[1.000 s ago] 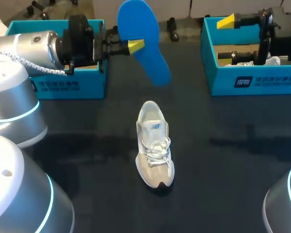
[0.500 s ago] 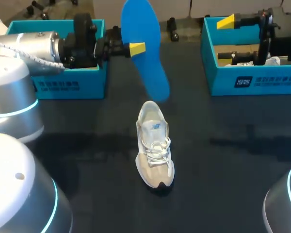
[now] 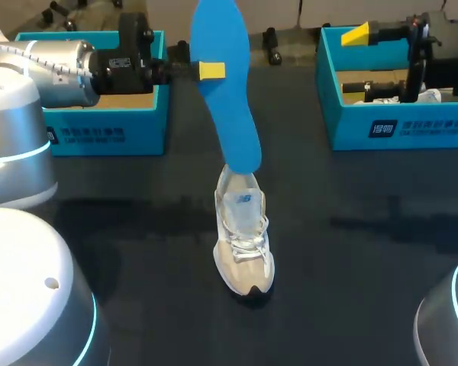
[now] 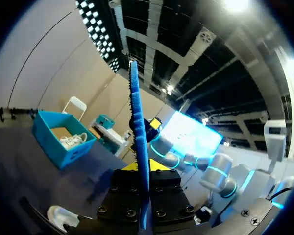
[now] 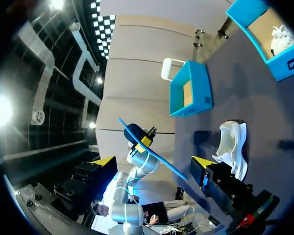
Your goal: Take the shoe out of the shoebox, open the shoe tongue, remove and reinsert the insole, then place the shoe into the shoebox
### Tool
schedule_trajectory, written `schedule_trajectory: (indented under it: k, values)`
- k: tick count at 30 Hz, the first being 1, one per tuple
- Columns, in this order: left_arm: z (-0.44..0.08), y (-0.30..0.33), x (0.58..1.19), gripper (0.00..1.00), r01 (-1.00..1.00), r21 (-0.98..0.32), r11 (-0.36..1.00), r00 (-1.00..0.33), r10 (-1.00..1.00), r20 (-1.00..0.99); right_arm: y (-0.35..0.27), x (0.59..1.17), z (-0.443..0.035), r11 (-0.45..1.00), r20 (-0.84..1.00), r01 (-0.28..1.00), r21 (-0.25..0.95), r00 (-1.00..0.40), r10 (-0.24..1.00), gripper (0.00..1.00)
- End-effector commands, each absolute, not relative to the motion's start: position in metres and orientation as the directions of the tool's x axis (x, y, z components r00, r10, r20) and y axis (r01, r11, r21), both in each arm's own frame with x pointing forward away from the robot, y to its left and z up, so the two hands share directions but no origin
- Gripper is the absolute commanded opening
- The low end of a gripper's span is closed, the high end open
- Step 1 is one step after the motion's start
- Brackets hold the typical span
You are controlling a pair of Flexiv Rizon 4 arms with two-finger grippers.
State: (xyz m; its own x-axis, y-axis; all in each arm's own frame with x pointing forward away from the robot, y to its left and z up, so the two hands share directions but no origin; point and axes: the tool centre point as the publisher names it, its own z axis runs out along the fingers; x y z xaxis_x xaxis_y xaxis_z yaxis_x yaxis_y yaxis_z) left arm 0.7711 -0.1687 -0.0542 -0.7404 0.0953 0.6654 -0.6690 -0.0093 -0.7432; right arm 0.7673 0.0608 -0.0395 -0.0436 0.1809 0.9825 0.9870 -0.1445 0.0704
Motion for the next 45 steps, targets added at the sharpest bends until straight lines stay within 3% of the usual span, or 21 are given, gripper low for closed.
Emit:
schedule_trajectory:
  k: [1,22,36,45]
  values:
    - [-0.056,-0.171,0.778,0.0,-0.887,-0.46,0.04,-0.444,0.199,0.874,0.062,0.768,-0.04,-0.146,0.982,0.987,0.07,-0.043,0.182,1.0]
    - [-0.055,-0.171,0.779,0.0,-0.906,-0.42,0.043,-0.4,0.232,0.887,0.062,0.768,-0.04,-0.146,0.982,0.987,0.07,-0.043,0.182,1.0]
    - [-0.09,-0.179,0.795,0.0,-0.973,-0.22,0.065,-0.2,0.232,0.952,0.062,0.768,-0.04,-0.146,0.982,0.987,0.07,-0.043,0.182,1.0]
    - [-0.106,-0.188,0.807,0.0,-0.982,-0.176,0.064,-0.16,0.196,0.968,0.085,0.758,-0.025,-0.102,0.927,0.981,0.165,-0.119,0.356,1.0]
